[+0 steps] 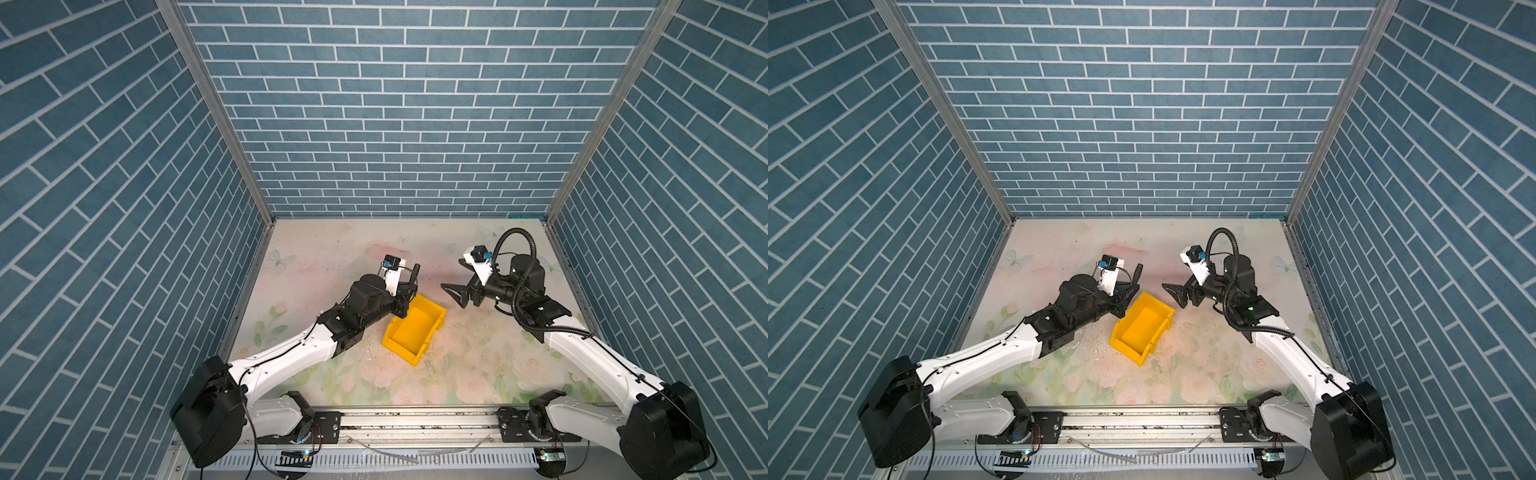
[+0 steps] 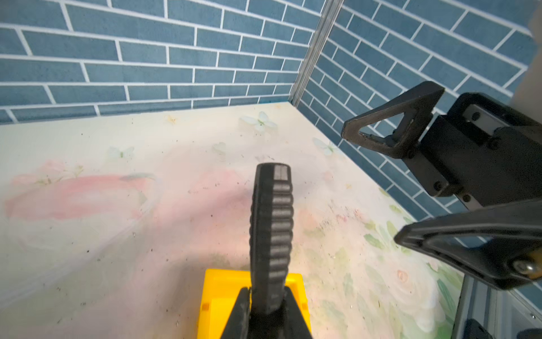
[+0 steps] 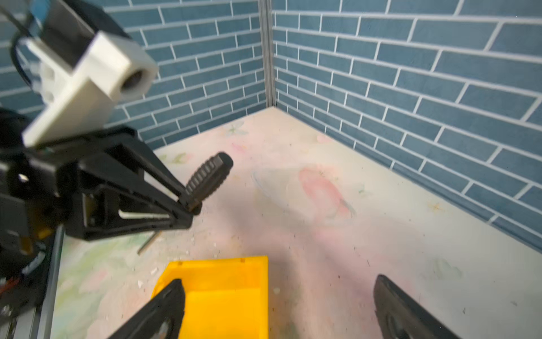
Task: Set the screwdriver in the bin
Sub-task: 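Open the right gripper and draw it back while the left gripper holds the screwdriver, then lower the screwdriver into the yellow bin with the left gripper and release it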
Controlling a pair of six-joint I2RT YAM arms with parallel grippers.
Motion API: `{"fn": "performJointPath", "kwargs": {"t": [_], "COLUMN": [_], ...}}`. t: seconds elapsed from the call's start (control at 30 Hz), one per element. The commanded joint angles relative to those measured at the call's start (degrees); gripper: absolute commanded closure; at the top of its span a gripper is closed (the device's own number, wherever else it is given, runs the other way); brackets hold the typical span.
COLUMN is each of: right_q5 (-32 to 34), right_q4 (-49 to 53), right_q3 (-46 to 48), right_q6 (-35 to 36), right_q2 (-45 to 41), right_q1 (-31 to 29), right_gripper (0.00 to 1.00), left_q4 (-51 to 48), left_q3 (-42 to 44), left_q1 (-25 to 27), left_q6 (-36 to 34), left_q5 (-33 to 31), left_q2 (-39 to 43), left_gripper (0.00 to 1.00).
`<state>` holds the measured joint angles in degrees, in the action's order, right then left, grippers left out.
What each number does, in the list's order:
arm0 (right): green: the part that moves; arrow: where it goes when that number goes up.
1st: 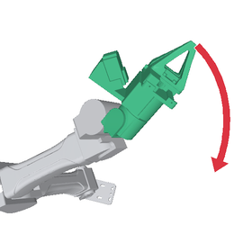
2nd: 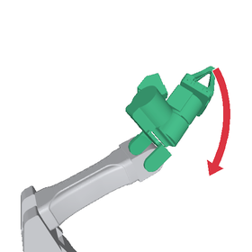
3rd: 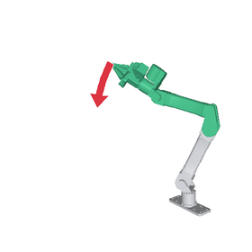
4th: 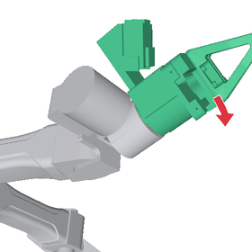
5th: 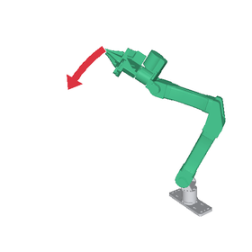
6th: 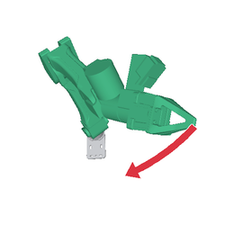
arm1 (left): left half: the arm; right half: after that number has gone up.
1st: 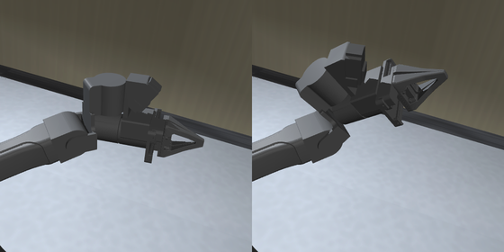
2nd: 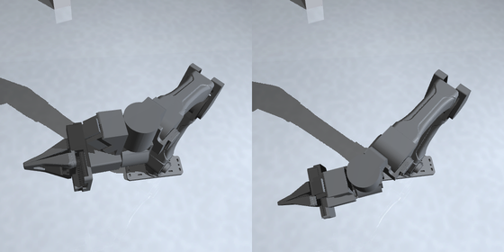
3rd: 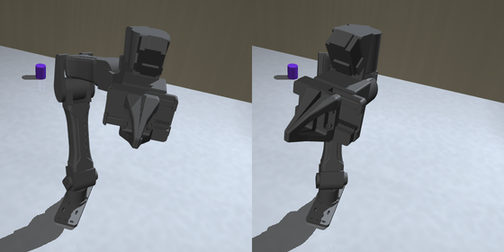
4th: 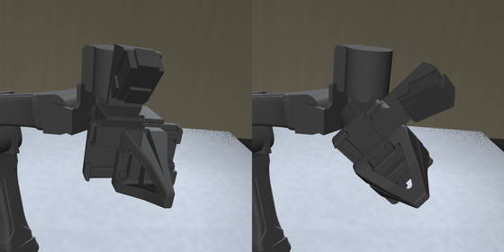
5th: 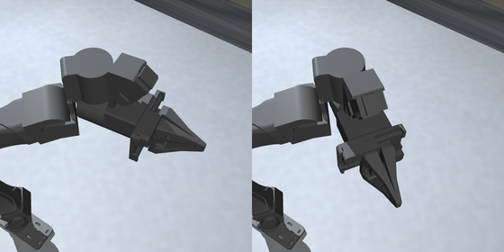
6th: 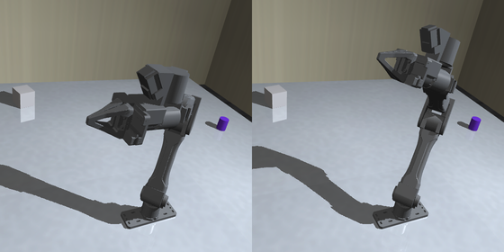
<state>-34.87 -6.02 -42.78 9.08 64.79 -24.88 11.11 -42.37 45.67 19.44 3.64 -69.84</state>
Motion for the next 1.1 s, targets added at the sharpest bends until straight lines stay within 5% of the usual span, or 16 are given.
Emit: {"fn": "performJointPath", "kwargs": {"t": [0.0,0.2,1.07], "right_q5": [-3.2,-4.5,-1.7], "right_q4": [15.0,23.2,24.7], "right_q3": [-1.9,-2.2,-2.6], "right_q6": [13.7,17.7,19.8], "right_q2": [-1.8,-2.5,1.7], "right_q1": [-0.4,-1.1,-6.1], "right_gripper": [0.01,0.01,0.01], "left_q4": [-7.2,-9.7,-9.9], "left_q3": [1.4,4.4,-2.0], "left_q1": [2.9,5.3,5.4], "left_q6": [-0.4,1.4,-0.6], "left_q5": [-3.3,-4.4,-1.6], "left_q2": [2.1,2.7,-14.9], "left_gripper": [1.00,1.00,1.00]}}
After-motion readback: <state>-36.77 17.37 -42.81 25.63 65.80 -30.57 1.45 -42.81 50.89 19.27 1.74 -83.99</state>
